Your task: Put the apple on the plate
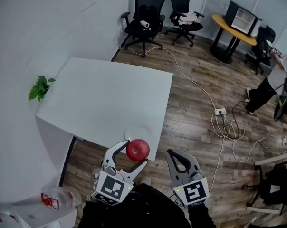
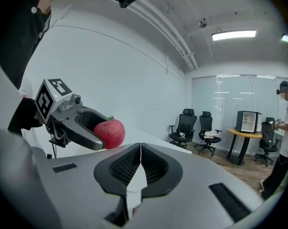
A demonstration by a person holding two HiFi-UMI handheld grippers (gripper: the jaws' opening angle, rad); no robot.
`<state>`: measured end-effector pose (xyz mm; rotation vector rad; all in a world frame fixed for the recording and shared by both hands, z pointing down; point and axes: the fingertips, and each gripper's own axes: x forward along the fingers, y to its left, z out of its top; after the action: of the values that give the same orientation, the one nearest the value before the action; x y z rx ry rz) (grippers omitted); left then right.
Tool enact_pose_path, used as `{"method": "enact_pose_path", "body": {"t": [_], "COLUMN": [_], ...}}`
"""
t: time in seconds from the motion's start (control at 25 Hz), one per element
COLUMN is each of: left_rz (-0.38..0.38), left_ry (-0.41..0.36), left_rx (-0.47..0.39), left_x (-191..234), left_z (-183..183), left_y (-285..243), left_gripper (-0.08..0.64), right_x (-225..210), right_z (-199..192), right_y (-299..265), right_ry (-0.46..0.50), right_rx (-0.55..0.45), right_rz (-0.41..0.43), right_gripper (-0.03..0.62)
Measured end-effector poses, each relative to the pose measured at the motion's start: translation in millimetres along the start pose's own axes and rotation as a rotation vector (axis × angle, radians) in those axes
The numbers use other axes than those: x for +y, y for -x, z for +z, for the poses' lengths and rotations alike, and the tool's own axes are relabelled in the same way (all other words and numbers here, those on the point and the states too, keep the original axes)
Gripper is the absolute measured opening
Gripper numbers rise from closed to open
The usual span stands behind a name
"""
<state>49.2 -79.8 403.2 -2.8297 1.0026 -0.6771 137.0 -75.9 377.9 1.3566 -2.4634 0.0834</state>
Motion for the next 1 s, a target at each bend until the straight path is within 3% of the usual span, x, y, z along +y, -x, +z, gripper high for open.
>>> {"method": "enact_pose_path", "body": {"t": [0.6, 1.0], "left_rz": [-0.062, -0.063], "left_ry": [-0.049, -0.054], "left_rx": [-0.013, -0.023], "left_x": [21.7, 51.3], "left_z": [15.7, 13.8], "left_y": [-14.1, -13.8], "left_gripper": [0.342, 0.342], "right_x": [-16.1, -17.0], "right_z": [14.1, 30.5], "right_y": [-8.8, -30.8], "right_ry": [-0.018, -0.004], "right_rx": [-0.011, -0.016], "right_rz": [-0.077, -0.096], "right_gripper": [0.041, 0.041]}}
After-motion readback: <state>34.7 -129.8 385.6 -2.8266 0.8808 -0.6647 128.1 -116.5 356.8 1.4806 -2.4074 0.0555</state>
